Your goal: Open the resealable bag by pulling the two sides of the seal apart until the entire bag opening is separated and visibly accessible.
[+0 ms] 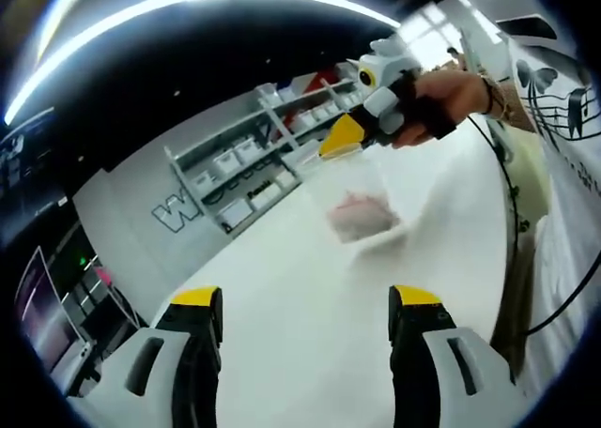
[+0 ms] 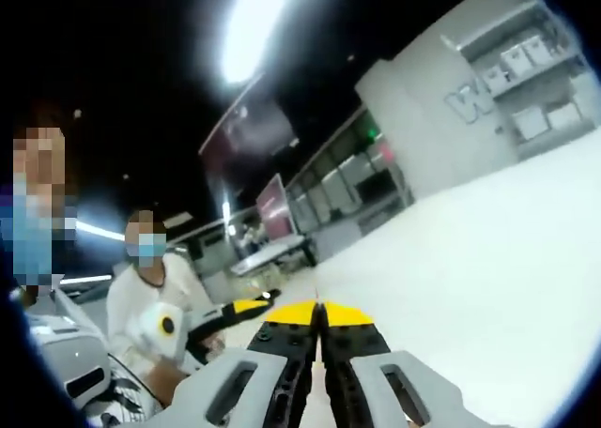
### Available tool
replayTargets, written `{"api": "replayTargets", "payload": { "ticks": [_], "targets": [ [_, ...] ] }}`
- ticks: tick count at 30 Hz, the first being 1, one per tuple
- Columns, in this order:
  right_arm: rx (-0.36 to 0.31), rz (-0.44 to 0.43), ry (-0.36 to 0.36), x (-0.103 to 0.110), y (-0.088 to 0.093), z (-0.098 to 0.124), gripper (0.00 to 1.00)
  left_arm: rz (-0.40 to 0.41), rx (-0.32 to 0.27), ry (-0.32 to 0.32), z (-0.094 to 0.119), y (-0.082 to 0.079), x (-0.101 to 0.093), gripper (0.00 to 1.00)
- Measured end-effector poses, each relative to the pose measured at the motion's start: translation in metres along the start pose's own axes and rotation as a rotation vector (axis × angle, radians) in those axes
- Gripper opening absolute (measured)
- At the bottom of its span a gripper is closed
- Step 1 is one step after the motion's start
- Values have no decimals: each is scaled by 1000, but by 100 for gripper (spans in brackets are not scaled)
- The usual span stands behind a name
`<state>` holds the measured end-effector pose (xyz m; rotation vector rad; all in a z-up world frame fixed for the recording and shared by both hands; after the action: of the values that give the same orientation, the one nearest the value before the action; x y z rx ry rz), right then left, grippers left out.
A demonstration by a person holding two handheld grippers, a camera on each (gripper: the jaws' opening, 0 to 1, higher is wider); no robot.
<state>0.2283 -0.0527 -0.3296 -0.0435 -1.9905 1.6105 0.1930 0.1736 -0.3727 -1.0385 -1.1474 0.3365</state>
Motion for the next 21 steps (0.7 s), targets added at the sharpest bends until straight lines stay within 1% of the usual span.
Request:
{"api": "replayTargets", "payload": {
  "ticks": [13, 21],
  "targets": [
    [23, 38, 24, -15, -13, -10, 0, 0, -5, -2, 0, -3, 3, 72],
    [55, 65, 42, -25, -18, -16, 0, 9, -10, -4, 1, -3, 4, 72]
  ]
}}
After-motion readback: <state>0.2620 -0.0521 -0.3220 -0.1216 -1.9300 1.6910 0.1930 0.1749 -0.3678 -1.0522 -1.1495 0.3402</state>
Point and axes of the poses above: the point that each gripper's makers call its tool centre point, and the gripper's own axes: z roughly backward along the fingers, x roughly to its left, y roughly out of its underside, the point moved 8 cm from there along z, roughly backward along the fingers, and after that the axes turned 12 degrees about -y, right-handed, at the moved point
